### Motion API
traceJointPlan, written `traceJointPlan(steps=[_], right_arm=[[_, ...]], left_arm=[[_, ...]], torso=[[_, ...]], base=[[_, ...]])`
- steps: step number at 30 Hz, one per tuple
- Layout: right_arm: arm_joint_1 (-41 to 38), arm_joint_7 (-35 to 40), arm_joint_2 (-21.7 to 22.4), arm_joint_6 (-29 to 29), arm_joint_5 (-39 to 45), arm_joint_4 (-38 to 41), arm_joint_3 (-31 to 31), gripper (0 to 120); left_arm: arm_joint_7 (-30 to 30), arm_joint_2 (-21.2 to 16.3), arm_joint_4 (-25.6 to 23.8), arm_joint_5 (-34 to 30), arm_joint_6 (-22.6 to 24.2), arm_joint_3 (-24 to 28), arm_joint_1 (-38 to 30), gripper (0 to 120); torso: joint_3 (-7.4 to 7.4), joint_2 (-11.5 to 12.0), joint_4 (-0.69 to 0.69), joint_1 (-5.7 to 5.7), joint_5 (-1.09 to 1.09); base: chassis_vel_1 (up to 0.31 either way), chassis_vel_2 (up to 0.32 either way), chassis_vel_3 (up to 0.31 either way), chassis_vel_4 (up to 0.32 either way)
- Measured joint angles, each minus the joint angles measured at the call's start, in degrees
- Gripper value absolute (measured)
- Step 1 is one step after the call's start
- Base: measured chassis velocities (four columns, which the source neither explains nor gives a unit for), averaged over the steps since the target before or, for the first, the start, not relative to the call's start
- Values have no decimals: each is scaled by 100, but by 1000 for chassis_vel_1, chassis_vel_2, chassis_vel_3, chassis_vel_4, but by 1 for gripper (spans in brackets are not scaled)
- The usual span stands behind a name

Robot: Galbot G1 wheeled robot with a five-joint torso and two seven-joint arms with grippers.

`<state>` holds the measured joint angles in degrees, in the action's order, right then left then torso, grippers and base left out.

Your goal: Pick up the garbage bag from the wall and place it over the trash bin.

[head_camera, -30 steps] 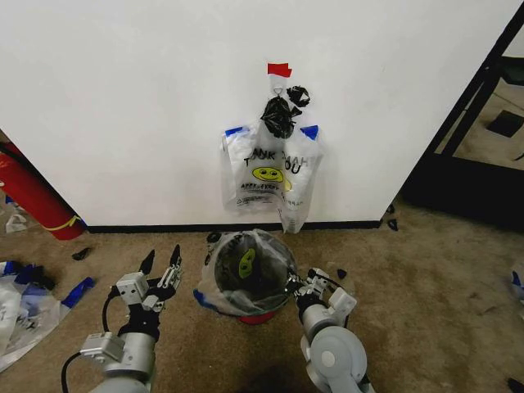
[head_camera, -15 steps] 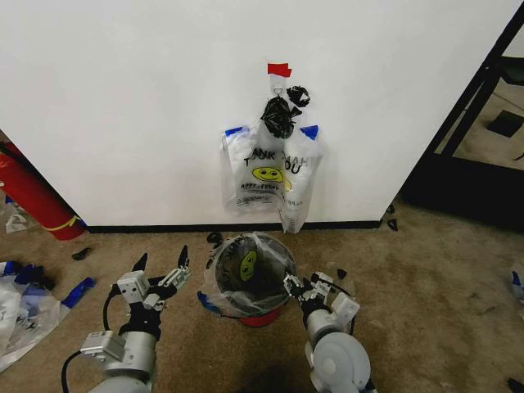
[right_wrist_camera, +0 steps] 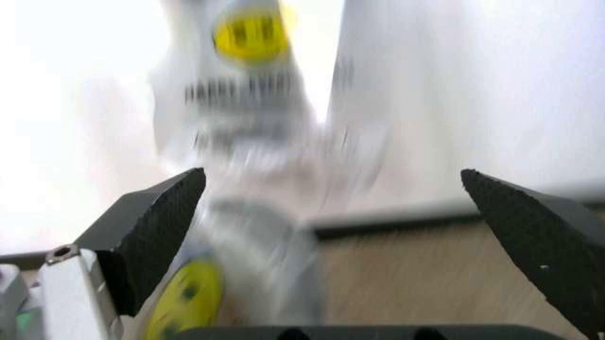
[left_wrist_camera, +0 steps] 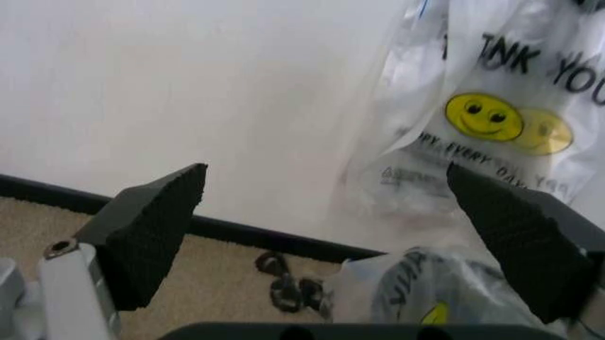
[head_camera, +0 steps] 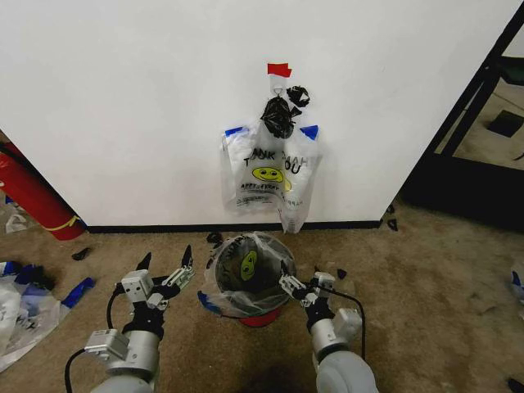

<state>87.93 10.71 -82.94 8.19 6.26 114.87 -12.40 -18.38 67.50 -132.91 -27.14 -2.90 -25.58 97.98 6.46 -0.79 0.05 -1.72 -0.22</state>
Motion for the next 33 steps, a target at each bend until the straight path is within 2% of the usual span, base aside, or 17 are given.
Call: traceJointPlan(steps=[1,2,4,7,9,11,14,17,21,33], right_arm=[[114,-3,-11,255,-324,36,-73,100],[114,-3,-11,255,-324,36,-73,100],[515,30,-56,722,-988,264,-292,100],[1152,169,-96,1093,-1386,754,-667,100],[1537,263,-108,1249,-1415,1110,-895,100],[1573,268,-110,1269,-1415,1145,-919,100],[2142,101,-183,1619,-1333,1648,-1251,100],[2463,148,-294,1893,-1298,1935,-1350,100],[2554,96,-339,1975,-1360,2026,-1368,100],[2708,410,-474,1620,-1493,2127,-1113,100]], left_arm=[[6,3,63,87,-53,17,-6,100],[6,3,63,87,-53,17,-6,100],[38,30,224,401,-246,73,-14,100],[72,116,395,886,-498,192,-34,100],[142,179,524,1267,-736,281,-51,100],[146,181,531,1286,-748,285,-51,100],[261,254,756,1854,-1157,361,-12,100],[325,383,802,1986,-1373,374,111,100],[387,493,703,2012,-1442,345,240,100],[304,590,501,2067,-1367,309,358,100]], torso=[[0,0,0,0,-1],[0,0,0,0,-1],[0,0,1,0,-1],[-1,0,2,0,-1],[0,0,3,0,-1],[0,0,4,0,-1],[-1,0,2,0,-1],[-1,0,2,0,-1],[-1,0,1,1,0],[0,0,2,0,-1]], base=[[0,0,0,0],[0,0,0,0],[0,0,0,0],[0,0,0,0],[0,0,0,0],[0,0,0,0],[0,0,0,0],[0,0,0,0],[0,0,0,0],[0,0,0,0]])
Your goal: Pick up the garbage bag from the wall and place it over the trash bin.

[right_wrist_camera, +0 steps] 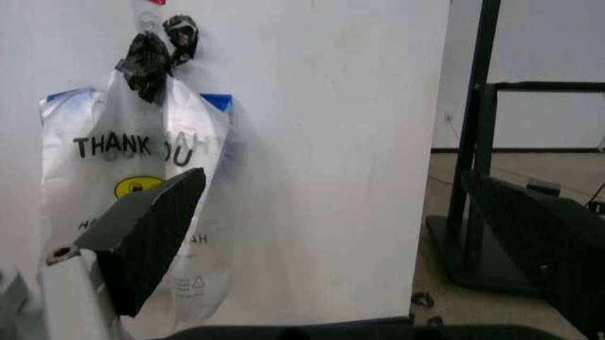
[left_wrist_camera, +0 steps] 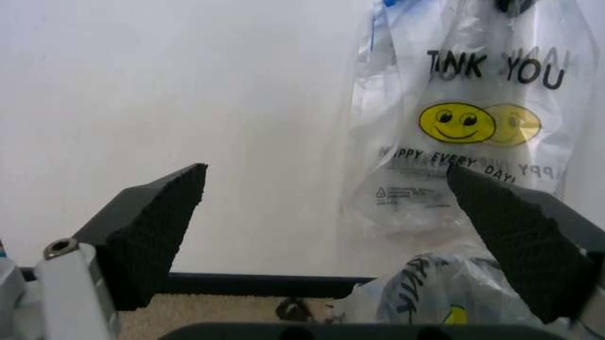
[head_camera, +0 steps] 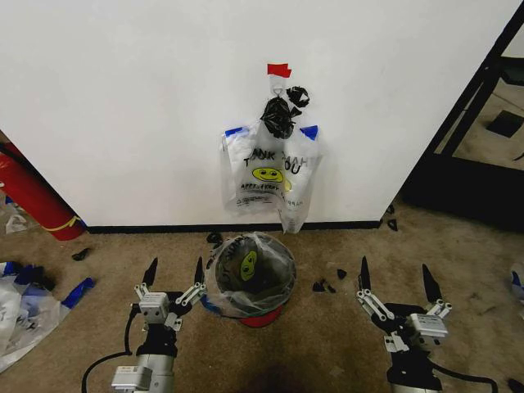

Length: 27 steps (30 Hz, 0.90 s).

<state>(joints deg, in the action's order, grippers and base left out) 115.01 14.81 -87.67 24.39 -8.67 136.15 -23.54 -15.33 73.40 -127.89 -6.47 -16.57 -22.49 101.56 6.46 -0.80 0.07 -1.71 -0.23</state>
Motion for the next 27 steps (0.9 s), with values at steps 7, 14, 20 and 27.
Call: traceJointPlan(steps=[7,14,20,27], right_arm=[[43,26,-100,20,-99,18,104,100],[78,73,-72,26,-98,21,103,100],[56,87,-52,-52,-86,22,107,100],[21,97,-44,-98,-62,6,115,100]], left_arm=[[-43,2,-82,5,68,15,23,100],[-65,0,-101,9,138,19,19,100],[-87,10,-109,23,205,18,13,100],[-105,17,-123,24,284,-7,4,100]], torso=[[0,0,0,0,0],[0,0,0,0,0],[0,0,0,0,0],[0,0,0,0,0]], base=[[0,0,0,0],[0,0,0,0],[0,0,0,0],[0,0,0,0]])
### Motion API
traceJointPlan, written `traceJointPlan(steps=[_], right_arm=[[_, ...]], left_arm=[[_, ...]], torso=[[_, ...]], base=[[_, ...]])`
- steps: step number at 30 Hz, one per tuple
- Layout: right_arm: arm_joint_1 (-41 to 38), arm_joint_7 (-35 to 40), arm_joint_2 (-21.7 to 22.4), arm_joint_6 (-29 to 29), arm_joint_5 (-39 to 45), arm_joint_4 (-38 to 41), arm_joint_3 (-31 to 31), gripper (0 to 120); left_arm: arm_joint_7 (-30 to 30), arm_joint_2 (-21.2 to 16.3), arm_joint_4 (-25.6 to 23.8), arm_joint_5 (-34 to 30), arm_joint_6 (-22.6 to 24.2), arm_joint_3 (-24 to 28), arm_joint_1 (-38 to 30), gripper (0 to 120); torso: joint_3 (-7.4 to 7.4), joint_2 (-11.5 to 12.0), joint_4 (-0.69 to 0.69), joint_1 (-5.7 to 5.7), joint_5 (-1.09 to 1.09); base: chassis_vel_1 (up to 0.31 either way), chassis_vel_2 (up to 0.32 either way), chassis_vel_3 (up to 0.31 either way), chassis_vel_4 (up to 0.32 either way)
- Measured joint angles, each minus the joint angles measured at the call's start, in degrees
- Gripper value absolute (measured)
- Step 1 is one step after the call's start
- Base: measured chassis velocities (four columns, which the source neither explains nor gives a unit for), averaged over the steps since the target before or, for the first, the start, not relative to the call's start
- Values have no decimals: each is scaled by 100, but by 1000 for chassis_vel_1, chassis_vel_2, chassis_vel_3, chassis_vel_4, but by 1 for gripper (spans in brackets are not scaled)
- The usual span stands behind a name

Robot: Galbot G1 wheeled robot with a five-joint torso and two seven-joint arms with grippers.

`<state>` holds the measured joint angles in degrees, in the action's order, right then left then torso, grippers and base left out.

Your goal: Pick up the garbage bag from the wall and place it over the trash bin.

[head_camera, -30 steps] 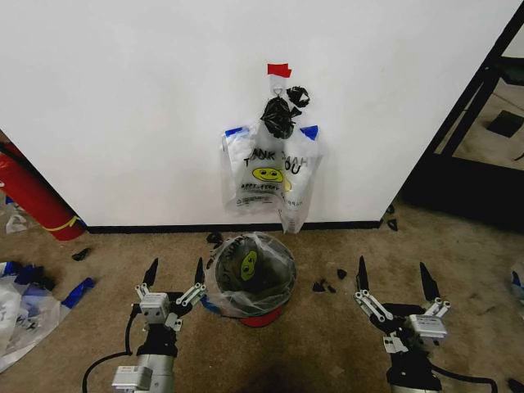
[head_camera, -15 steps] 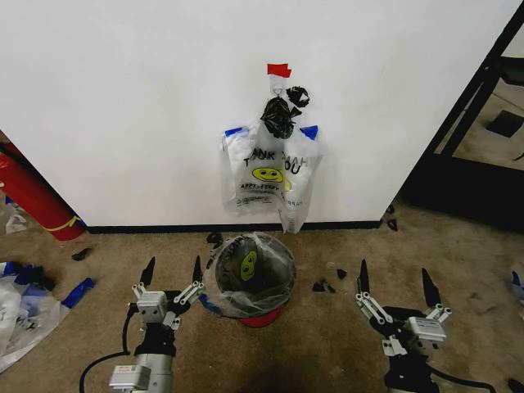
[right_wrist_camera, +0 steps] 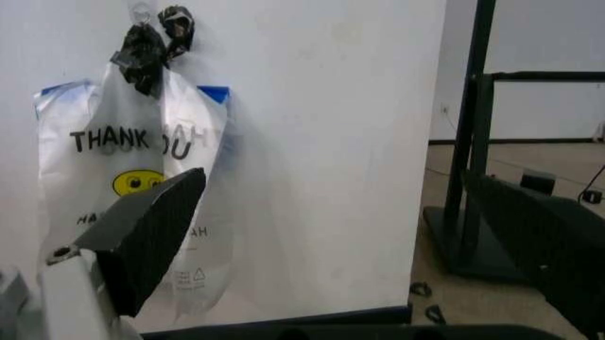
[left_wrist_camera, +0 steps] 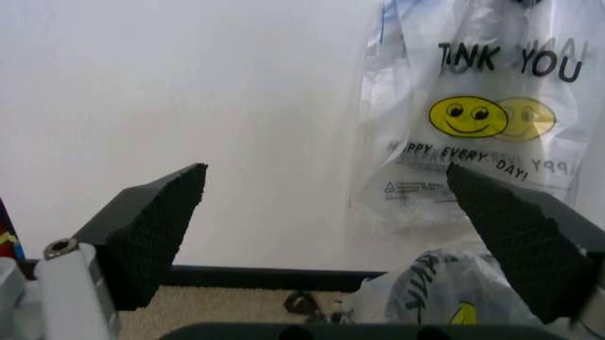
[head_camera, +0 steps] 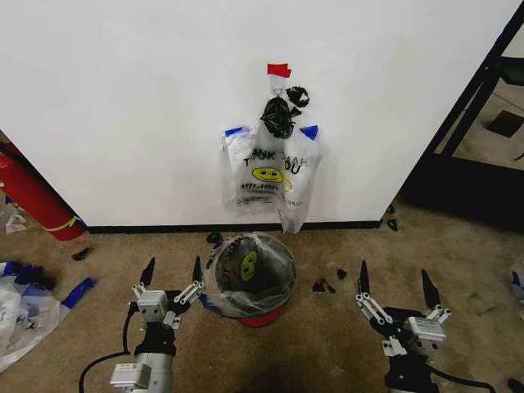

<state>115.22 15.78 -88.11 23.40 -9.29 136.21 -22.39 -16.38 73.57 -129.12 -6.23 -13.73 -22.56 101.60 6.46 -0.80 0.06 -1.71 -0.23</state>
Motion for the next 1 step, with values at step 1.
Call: traceJointPlan(steps=[1], right_arm=[[-9,0,-1,-3,5,-6,-4,100]], left_arm=[[-1,-1,-4,5,8,4,1,100]], torso=[[0,0,0,0,0]], base=[[0,0,0,0]])
